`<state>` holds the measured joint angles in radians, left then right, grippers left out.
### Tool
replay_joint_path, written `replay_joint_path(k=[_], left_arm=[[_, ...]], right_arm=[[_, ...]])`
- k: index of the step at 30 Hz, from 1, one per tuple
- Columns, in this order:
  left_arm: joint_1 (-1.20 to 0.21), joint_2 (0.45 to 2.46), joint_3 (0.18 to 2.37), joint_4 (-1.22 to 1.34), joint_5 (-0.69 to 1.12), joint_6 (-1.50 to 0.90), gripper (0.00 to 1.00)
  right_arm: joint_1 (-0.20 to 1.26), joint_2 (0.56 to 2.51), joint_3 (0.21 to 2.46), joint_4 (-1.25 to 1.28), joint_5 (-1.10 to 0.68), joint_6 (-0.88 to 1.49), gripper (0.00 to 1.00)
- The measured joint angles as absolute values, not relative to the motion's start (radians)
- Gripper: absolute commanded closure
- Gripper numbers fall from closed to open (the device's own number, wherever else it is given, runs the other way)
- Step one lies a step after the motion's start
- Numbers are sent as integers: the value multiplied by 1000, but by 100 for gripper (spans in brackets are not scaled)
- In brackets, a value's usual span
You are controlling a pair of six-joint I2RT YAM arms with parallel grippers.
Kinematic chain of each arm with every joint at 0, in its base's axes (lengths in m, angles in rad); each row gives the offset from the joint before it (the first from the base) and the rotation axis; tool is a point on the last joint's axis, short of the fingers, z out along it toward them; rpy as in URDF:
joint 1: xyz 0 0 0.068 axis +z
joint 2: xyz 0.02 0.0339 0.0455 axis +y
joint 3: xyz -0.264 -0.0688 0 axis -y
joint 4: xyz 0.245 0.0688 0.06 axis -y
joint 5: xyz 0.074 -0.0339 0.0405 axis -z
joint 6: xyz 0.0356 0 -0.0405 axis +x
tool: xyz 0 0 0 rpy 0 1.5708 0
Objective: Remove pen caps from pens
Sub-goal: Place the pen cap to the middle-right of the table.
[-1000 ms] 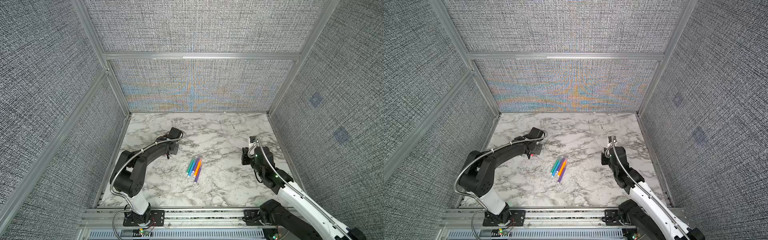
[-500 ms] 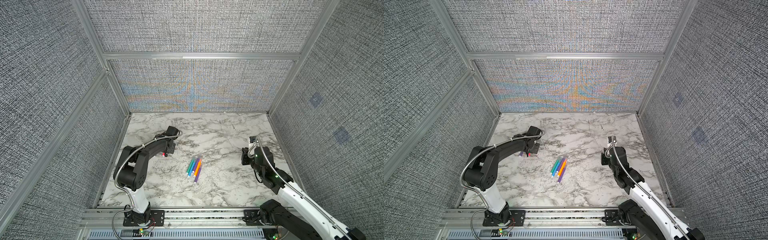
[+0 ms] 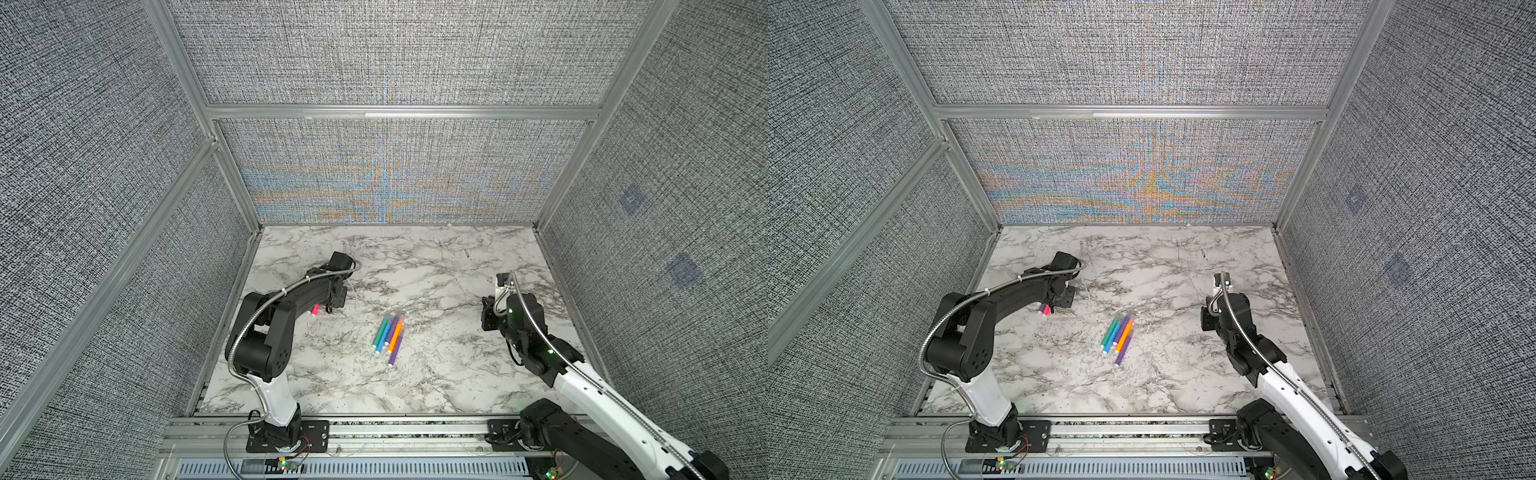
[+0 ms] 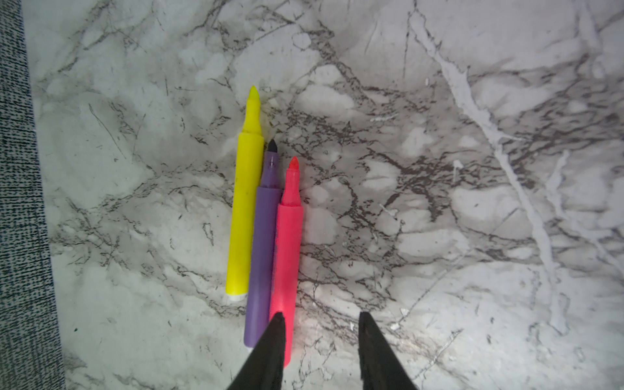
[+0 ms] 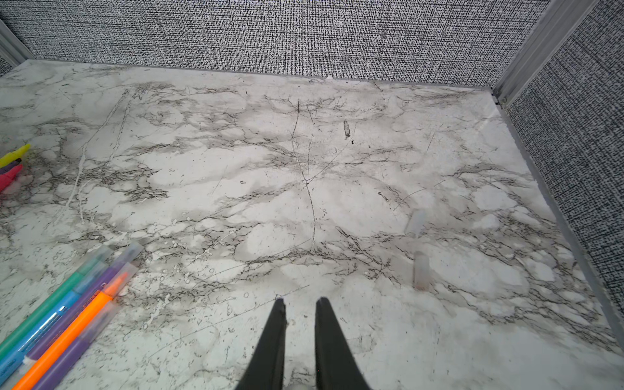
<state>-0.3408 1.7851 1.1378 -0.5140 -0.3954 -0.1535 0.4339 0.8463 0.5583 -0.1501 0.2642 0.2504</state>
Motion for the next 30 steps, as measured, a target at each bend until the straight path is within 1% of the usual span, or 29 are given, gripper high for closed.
replay_joint_path(k=[3,8,16,20,23,30], left_arm=[[-341,1737,1116,-504,-385,-154,62],[-343,1543,1029,-438,-304,-158,59],[-358,1242,897,-322,-79,-168,56],[-372,1169,865,-297,-11,-175,55],[-389,1133,841,-289,17,-183,55],[-428,1093,805,-279,41,-187,54]], right_arm=[[415,873,558,-149,258,250,100],[331,997,596,-152,211,250,100],[247,1313,871,-270,205,195,100],[222,1480,1028,-332,227,159,100],[218,1598,1103,-374,252,136,100],[197,1749,1124,-419,295,112,100]])
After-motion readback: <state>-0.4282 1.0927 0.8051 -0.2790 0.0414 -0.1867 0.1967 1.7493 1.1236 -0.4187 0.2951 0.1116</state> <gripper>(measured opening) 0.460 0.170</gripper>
